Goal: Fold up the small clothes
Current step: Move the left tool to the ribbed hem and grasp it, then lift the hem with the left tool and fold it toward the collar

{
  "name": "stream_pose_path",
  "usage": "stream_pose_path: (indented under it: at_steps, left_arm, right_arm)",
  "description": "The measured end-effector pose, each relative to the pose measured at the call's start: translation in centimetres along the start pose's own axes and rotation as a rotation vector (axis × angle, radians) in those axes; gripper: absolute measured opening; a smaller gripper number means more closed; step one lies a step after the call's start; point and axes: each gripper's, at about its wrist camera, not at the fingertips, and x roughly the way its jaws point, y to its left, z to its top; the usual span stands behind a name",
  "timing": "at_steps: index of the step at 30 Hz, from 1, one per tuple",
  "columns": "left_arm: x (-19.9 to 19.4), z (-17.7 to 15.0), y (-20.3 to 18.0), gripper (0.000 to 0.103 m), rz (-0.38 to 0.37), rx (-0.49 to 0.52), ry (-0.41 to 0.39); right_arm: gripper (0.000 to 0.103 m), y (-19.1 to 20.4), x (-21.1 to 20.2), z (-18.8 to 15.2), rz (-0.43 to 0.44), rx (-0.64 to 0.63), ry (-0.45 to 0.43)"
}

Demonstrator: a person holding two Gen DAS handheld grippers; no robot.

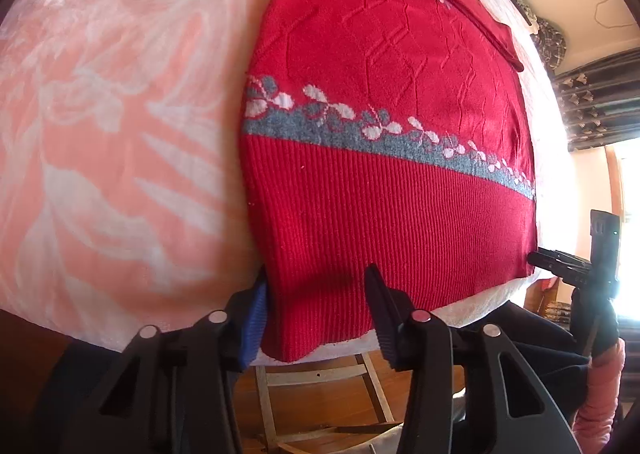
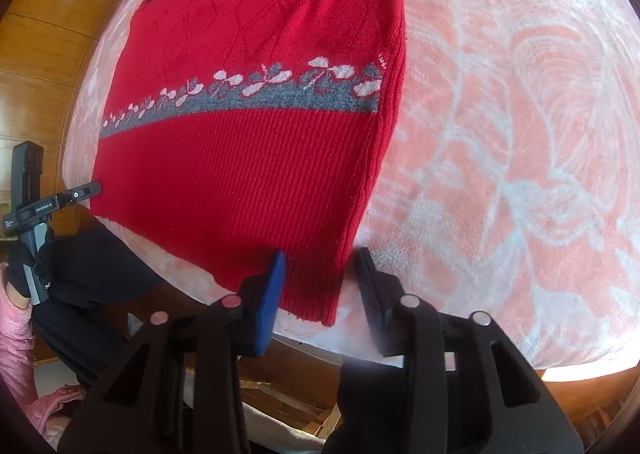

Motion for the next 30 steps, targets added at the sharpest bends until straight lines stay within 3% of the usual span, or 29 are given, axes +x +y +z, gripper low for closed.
stream_pose_path:
  at_steps: [2, 5, 10, 17, 24, 30]
  left_arm:
    - [0.0, 0.0, 0.3, 0.024, 0.005, -0.01, -0.002]
    - [-0.1, 0.0, 0.7, 0.009, -0.039, -0.028, 0.008]
    - [-1.0, 0.1, 0.2, 0.008, -0.109, -0.028, -0.007]
    - [-3.6, 1.2, -0.5, 0.008, -0.189, -0.014, -0.096]
    - [-5.4, 3.5, -0.4, 0.008, -0.204, -0.049, -0.176]
    - [-7.2, 8.3, -1.3, 0.008, -0.201, -0.059, -0.261]
  right_arm:
    - [0.003, 0.0, 0.2, 0.0, 0.038, 0.012, -0.003]
    - [0.003, 0.2, -0.1, -0.1, 0.04, 0.009, -0.012]
    - [0.003, 0.5, -1.9, 0.1, 0.087, 0.002, -0.059]
    - [0.003, -0.4, -5.1, 0.8, 0.169, 0.05, -0.156]
    - [0.003, -2.0, -7.7, 2.4, 0.238, 0.128, -0.227]
    - [0.003, -2.1, -10.1, 6.8, 0.271, 0.207, -0.309]
